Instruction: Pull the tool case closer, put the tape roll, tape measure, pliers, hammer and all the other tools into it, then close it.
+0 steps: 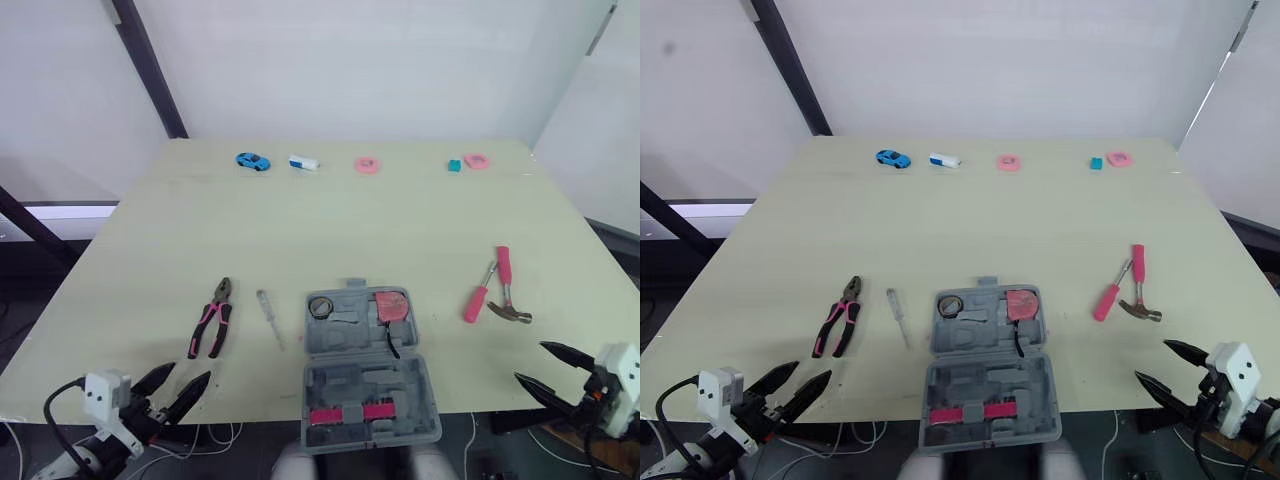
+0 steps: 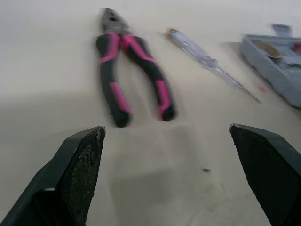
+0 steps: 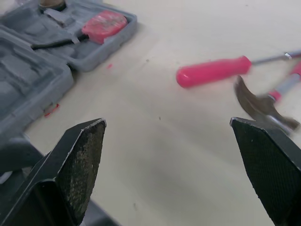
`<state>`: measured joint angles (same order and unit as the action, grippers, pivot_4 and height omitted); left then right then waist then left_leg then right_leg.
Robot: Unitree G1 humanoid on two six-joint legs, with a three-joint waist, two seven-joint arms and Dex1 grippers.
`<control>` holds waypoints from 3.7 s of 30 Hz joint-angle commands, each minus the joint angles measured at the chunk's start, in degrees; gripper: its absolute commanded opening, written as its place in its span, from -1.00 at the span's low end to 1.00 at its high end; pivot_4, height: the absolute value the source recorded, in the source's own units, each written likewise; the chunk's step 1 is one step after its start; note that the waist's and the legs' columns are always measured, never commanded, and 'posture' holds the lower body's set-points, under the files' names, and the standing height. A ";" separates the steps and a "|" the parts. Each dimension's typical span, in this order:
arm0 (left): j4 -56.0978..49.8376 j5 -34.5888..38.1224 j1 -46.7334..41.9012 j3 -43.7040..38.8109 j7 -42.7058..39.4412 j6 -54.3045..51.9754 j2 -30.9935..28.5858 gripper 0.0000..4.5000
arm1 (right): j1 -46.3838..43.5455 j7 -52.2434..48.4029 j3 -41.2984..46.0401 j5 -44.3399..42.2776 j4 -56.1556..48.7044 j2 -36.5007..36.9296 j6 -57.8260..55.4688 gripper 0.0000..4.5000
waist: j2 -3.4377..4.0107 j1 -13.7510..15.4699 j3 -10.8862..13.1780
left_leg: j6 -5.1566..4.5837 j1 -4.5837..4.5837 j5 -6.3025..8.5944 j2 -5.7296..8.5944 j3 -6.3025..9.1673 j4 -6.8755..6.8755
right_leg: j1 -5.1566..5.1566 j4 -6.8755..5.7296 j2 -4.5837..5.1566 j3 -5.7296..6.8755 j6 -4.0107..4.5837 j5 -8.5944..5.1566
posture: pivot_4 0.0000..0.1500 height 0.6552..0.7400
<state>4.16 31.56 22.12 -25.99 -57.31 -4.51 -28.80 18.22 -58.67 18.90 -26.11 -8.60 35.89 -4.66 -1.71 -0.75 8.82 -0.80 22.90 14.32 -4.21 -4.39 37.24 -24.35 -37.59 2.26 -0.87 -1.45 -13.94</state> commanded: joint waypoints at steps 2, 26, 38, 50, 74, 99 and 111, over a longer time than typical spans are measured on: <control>-4.05 -3.53 -1.86 6.14 -7.32 3.31 -4.92 1.00 | -7.23 1.69 -6.60 2.46 -6.02 2.43 -3.90 0.98 | 0.01 0.18 0.01 | 0.00 -0.01 0.00 -0.02 0.03 0.06 | 0.00 -0.04 -0.08 0.00 -0.02 -0.01 | 1.00 1.00; -0.60 -16.13 -25.82 29.46 -13.21 -5.09 -13.70 -0.88 | -35.38 -6.89 -36.53 22.23 1.00 8.77 -12.18 -1.00 | 0.04 0.13 0.04 | -0.02 0.01 -0.01 -0.05 -0.29 0.16 | 0.00 -0.20 -0.27 -0.06 0.01 0.03 | 1.00 1.00; -2.23 -3.17 -19.23 15.24 -12.62 -5.76 -11.48 -0.88 | -30.98 -4.96 -24.94 10.77 -1.73 5.49 -14.08 -1.00 | 0.03 0.00 0.04 | -0.02 0.01 -0.01 -0.06 -0.28 0.19 | -0.01 -0.26 -0.27 -0.06 -0.16 0.13 | 1.00 1.00; -9.84 10.00 -4.95 -7.01 1.17 -17.57 -9.61 0.22 | -23.73 -8.37 -9.73 -12.72 -11.82 2.85 -16.54 0.92 | 0.02 0.04 0.05 | -0.01 -0.12 -0.02 -0.10 -0.25 0.21 | 0.08 -0.27 -0.25 -0.04 -0.01 0.02 | 1.00 1.00; -17.12 1.55 -38.03 7.08 51.66 -68.38 -8.49 0.97 | -31.64 -7.34 -14.23 -13.58 -17.97 5.04 -18.14 1.00 | -0.18 0.17 0.12 | 0.00 -0.09 -0.03 0.00 0.08 0.23 | 0.22 -0.30 -0.32 0.07 -0.19 0.17 | 1.00 1.00; -4.55 -10.62 -42.70 10.25 53.00 -69.70 0.35 0.07 | -30.60 -7.02 -14.15 -11.45 -17.75 5.86 -17.10 1.00 | -0.11 0.40 0.08 | 0.01 -0.20 -0.04 0.04 0.09 0.27 | 0.36 -0.32 -0.28 0.08 -0.19 0.18 | 1.00 1.00; -14.24 -6.83 -36.93 8.43 40.15 -64.82 -5.46 0.07 | -33.57 -2.00 -15.10 -10.23 -17.10 4.44 -19.36 1.00 | -0.14 -0.25 0.10 | 0.01 -0.22 -0.03 0.03 0.11 0.27 | 0.35 -0.31 -0.28 0.03 -0.19 0.18 | 1.00 1.00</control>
<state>-6.17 22.42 -15.51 -17.65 -12.55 -70.38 -32.15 -13.82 -62.92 3.27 -36.40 -24.80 40.56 -23.42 -1.86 -1.00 8.93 -0.79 22.69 14.29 -4.20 -4.29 37.51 -24.04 -37.92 1.98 -0.85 -1.63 -13.77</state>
